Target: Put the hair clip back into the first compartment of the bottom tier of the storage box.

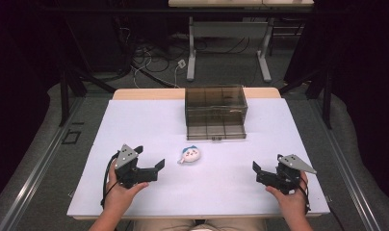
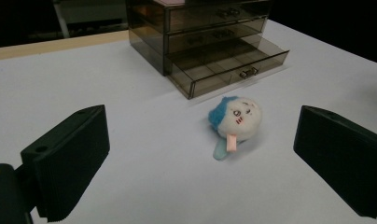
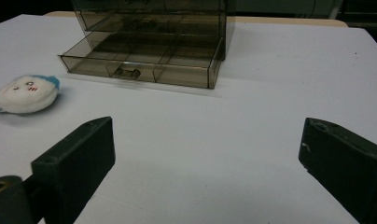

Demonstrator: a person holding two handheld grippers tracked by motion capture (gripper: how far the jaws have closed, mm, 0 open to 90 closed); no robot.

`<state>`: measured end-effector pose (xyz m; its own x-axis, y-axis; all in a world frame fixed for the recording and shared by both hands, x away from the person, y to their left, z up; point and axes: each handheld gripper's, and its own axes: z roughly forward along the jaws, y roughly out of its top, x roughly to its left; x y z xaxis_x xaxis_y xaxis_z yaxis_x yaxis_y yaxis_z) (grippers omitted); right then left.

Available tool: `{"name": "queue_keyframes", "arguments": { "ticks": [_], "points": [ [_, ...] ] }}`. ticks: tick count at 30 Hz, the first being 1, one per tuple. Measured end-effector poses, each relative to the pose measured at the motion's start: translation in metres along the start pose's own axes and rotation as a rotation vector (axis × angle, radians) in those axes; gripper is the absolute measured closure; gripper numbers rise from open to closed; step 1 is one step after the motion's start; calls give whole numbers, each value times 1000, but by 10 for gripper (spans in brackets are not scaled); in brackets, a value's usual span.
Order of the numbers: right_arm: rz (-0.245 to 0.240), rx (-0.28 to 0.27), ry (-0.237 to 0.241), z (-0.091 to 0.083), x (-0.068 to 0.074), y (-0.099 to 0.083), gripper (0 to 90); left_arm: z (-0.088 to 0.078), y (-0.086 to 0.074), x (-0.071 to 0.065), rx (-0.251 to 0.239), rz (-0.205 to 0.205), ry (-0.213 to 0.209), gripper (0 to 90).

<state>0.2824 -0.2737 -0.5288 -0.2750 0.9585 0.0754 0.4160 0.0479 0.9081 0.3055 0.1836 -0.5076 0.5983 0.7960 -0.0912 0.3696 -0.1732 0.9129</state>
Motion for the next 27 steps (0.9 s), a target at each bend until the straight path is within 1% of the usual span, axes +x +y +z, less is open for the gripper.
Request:
{"name": "queue_keyframes", "arguments": {
  "ticks": [2,3,4,5,8,11,12,15,16,17,18,21,23,25,27],
  "points": [
    [3,-1,3,0,1,0,33,2,2,-3,-7,7,-4,34],
    [-3,0,3,0,2,0,33,4,4,-5,-13,7,-9,34],
    [-1,5,3,-1,2,0,34,5,5,-6,-11,16,-11,34],
    [-1,5,5,-1,3,0,34,7,6,-7,-11,10,-19,35],
    [-4,-2,10,0,2,0,34,12,9,-12,0,26,-30,34],
    [-4,-2,14,0,2,0,35,16,11,-15,3,31,-38,35],
    [-2,-2,15,0,2,0,35,19,13,-17,7,26,-47,35],
    [-5,7,11,0,2,0,36,21,14,-18,9,28,-46,34],
    [-2,2,15,0,3,0,36,22,15,-18,9,28,-45,35],
    [5,9,14,0,3,-1,37,23,16,-19,7,28,-46,35],
    [-6,9,18,1,3,-1,40,24,16,-19,5,32,-44,35],
    [-8,15,17,0,3,-1,41,27,18,-20,4,24,-52,35],
    [-5,11,19,1,3,-1,42,30,19,-20,5,30,-50,35],
    [-5,18,18,1,3,-1,43,32,20,-21,8,33,-53,35],
    [-4,10,22,1,3,-1,44,35,20,-22,18,55,-39,34]
  ]
}}
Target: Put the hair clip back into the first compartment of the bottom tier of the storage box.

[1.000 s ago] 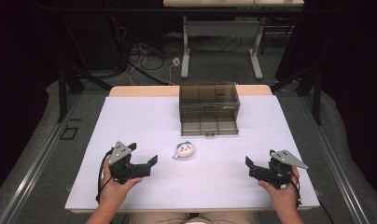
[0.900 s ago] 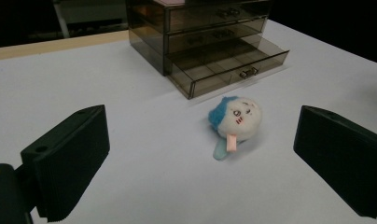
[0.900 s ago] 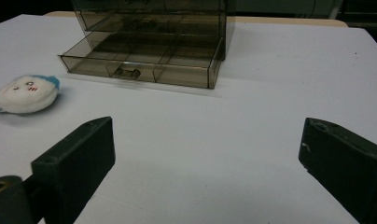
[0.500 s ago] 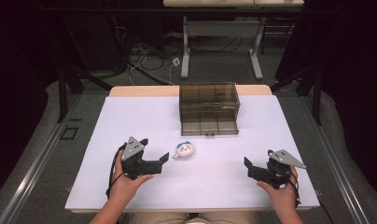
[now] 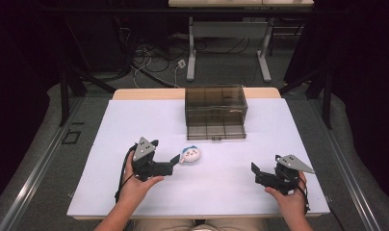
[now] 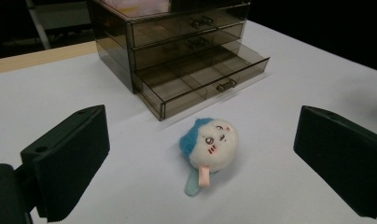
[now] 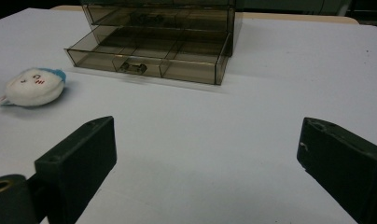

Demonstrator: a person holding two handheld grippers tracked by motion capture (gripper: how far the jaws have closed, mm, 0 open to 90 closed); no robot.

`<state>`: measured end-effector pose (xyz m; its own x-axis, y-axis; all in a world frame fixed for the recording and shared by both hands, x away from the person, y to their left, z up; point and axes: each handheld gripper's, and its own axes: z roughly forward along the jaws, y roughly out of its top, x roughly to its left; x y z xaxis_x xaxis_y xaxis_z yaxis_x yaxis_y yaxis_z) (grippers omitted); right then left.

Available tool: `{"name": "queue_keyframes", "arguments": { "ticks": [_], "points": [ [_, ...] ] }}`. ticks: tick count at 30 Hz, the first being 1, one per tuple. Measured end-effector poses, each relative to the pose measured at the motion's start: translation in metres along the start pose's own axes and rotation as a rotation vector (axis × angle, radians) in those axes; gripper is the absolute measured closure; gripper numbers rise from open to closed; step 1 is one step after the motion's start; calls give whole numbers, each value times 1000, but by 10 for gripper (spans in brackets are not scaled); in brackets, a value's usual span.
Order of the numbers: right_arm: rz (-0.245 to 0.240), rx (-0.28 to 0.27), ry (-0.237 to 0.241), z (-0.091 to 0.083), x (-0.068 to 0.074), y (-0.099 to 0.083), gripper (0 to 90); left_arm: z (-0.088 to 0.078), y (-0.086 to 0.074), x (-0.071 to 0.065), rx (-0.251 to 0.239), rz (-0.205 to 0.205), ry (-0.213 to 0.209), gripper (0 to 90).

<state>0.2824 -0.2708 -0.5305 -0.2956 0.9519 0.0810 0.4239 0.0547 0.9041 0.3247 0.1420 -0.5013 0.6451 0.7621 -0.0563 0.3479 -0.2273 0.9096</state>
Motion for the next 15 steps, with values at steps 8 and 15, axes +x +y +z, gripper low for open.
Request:
{"name": "queue_keyframes", "arguments": {
  "ticks": [8,15],
  "points": [
    [-1,15,0,0,-1,0,50,13,1,-4,17,20,2,29],
    [10,10,4,1,-1,-1,53,23,4,-9,31,18,-3,29]
  ]
}}
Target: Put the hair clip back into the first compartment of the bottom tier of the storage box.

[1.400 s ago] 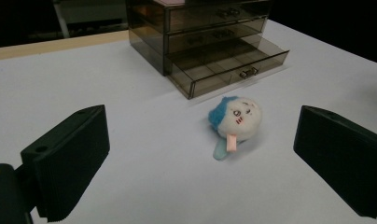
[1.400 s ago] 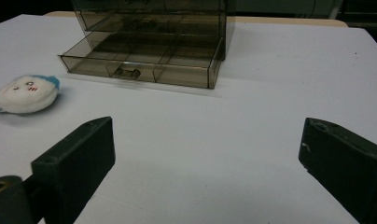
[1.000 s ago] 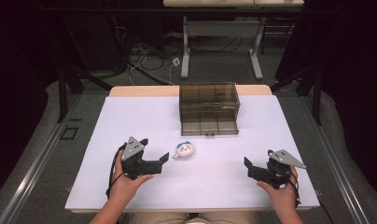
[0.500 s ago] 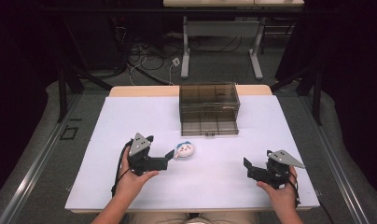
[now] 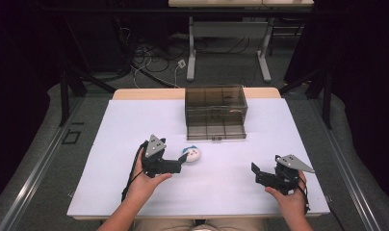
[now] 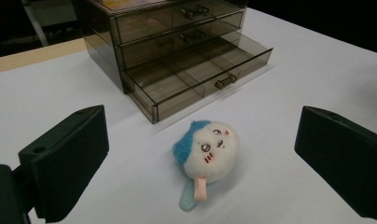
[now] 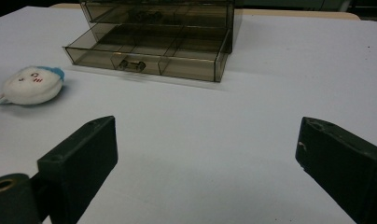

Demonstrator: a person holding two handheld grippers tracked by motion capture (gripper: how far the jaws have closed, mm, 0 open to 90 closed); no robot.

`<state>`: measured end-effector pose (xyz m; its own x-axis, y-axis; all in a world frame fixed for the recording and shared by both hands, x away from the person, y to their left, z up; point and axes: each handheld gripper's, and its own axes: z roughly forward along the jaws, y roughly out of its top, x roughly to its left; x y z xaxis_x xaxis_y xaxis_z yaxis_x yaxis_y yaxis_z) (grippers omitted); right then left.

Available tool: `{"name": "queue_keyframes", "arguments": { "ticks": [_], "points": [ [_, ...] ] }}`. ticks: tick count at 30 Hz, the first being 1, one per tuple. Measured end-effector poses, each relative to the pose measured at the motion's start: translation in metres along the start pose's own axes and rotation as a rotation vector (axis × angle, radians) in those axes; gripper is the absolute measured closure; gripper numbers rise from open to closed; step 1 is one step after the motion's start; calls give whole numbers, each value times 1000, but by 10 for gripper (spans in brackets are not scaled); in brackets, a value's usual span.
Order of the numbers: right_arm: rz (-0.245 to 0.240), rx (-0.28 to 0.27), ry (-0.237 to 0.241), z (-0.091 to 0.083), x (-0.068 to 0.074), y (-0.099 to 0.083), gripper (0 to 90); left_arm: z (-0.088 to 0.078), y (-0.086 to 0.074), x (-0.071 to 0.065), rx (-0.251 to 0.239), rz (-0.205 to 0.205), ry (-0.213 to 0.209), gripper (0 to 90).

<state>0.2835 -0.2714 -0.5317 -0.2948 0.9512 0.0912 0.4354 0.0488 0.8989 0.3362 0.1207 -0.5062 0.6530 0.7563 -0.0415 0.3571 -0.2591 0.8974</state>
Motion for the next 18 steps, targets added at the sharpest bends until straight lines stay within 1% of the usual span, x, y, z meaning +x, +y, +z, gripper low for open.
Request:
{"name": "queue_keyframes", "arguments": {
  "ticks": [6,7,10,13,17,18],
  "points": [
    [2,-4,4,1,0,0,53,7,2,-3,9,-1,6,29],
    [8,-1,5,0,1,0,53,9,2,-3,16,-10,5,29],
    [3,3,2,0,0,0,53,12,2,-3,24,-11,13,29],
    [-1,5,2,0,-1,0,53,15,3,-3,30,-24,13,29],
    [5,0,2,1,0,-1,54,18,3,-2,40,-40,3,29],
    [-5,8,0,0,-1,0,53,18,3,-2,43,-44,-1,29]
  ]
}}
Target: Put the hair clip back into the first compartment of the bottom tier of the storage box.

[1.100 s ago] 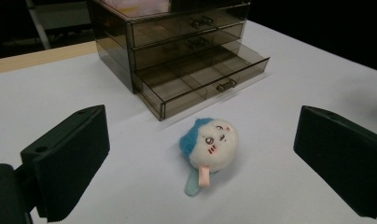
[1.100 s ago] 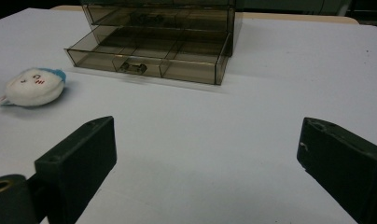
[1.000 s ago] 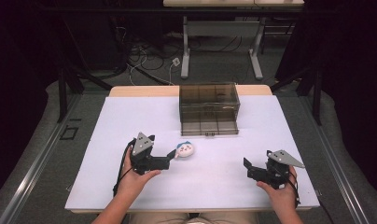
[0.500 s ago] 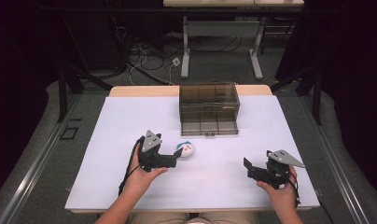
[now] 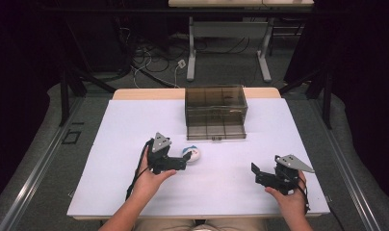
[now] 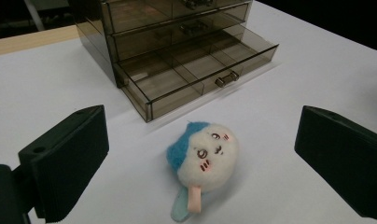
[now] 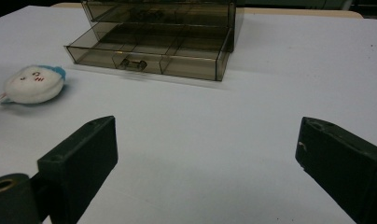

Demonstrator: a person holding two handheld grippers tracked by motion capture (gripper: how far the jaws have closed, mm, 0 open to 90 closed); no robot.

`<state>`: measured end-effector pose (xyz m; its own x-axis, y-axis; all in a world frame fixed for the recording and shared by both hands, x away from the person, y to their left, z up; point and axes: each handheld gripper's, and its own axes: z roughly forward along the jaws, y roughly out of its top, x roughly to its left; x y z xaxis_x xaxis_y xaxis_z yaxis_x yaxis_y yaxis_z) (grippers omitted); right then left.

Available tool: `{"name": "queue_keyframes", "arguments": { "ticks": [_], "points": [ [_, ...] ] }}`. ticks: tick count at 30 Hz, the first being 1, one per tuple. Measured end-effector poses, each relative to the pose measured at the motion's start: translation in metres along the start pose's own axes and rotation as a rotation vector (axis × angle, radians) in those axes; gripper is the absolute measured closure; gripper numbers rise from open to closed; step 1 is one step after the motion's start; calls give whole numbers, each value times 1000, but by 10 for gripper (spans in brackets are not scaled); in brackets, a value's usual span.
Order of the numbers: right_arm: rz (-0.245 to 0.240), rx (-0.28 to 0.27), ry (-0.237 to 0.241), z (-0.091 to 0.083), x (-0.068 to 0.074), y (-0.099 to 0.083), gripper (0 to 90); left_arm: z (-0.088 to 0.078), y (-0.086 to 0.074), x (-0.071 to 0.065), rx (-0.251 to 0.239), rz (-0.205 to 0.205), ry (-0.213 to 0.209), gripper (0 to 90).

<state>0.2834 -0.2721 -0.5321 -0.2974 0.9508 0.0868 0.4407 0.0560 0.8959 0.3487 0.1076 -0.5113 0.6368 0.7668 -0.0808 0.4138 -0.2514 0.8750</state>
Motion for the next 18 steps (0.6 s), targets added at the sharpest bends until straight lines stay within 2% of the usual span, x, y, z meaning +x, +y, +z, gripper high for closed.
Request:
{"name": "queue_keyframes", "arguments": {
  "ticks": [10,18],
  "points": [
    [8,-2,2,1,1,0,53,8,1,2,21,-22,-7,30],
    [5,1,2,1,0,0,53,16,1,4,42,-26,7,43]
  ]
}}
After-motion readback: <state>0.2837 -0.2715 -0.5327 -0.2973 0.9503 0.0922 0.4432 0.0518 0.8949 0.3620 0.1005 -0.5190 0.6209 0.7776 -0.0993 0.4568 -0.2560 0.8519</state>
